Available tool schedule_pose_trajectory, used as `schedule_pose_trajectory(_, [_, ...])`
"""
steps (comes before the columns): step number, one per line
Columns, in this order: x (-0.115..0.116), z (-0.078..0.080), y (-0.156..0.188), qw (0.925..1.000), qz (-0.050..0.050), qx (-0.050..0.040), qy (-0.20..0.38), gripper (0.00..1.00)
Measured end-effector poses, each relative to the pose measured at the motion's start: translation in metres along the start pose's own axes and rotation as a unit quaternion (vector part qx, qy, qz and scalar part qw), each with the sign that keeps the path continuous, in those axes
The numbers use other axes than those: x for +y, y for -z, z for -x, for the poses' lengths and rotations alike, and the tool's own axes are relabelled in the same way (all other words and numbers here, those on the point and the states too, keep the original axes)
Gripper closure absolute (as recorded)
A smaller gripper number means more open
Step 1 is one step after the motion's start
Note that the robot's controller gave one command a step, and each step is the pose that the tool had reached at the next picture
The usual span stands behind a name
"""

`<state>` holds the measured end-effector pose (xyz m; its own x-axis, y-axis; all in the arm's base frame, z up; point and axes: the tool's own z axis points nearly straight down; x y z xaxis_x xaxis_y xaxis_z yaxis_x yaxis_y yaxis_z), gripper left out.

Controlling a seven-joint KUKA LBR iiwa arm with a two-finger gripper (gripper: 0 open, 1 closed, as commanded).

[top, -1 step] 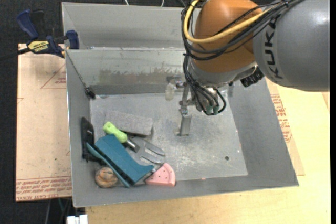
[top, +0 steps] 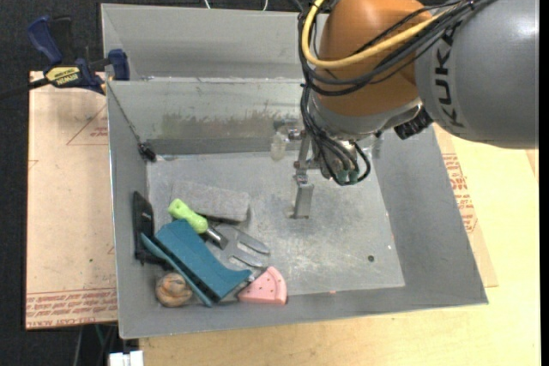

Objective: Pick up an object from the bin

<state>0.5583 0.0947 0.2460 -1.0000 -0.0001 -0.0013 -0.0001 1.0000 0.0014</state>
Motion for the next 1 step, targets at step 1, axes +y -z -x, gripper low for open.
schedule_pose_trajectory(1, [0.0355, 0.0316, -0.1039, 1.0000, 0.001, -0.0022, 0.008, 0.00])
